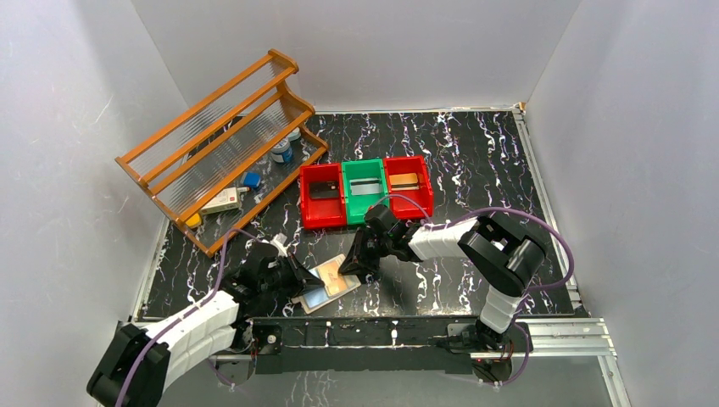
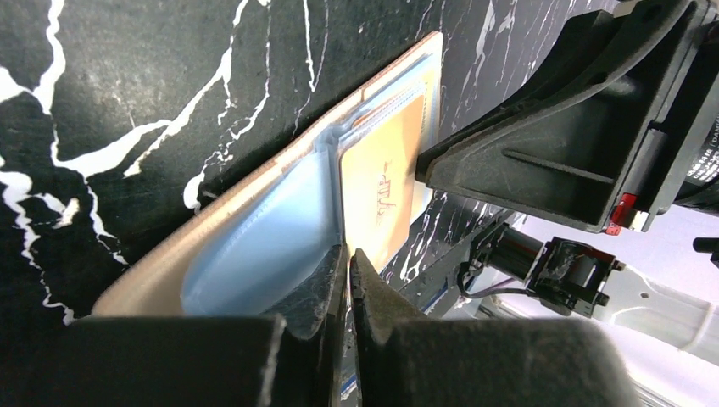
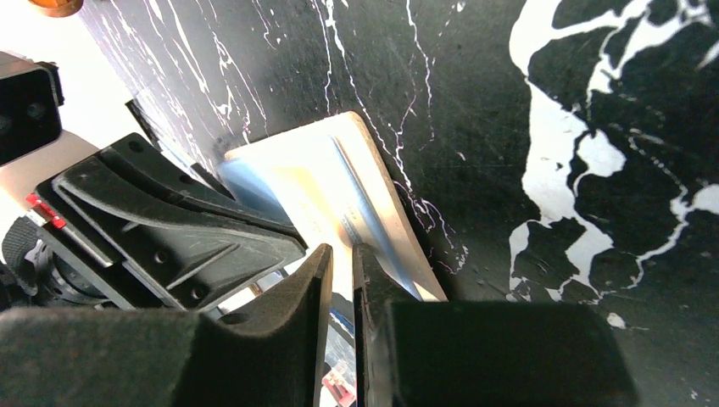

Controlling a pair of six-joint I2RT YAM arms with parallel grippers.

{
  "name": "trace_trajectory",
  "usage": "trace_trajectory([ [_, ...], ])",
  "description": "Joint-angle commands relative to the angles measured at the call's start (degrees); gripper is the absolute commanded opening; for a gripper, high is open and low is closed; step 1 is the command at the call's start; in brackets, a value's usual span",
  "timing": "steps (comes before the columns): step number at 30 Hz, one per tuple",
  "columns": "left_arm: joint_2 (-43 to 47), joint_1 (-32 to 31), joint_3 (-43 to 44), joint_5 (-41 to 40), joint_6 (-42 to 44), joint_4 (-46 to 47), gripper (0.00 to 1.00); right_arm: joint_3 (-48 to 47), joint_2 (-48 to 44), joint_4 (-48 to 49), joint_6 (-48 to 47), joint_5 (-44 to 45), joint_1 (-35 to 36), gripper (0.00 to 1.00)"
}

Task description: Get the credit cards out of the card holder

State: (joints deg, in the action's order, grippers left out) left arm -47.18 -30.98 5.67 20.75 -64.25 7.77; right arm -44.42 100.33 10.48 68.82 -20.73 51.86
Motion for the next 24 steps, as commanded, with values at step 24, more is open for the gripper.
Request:
trace_trajectory([
  [24, -3.08, 0.06, -0.1, 0.31, -4.55, 2.68, 0.21, 2.31, 2.42, -8.92, -2.29, 5.87, 0.59, 0.24],
])
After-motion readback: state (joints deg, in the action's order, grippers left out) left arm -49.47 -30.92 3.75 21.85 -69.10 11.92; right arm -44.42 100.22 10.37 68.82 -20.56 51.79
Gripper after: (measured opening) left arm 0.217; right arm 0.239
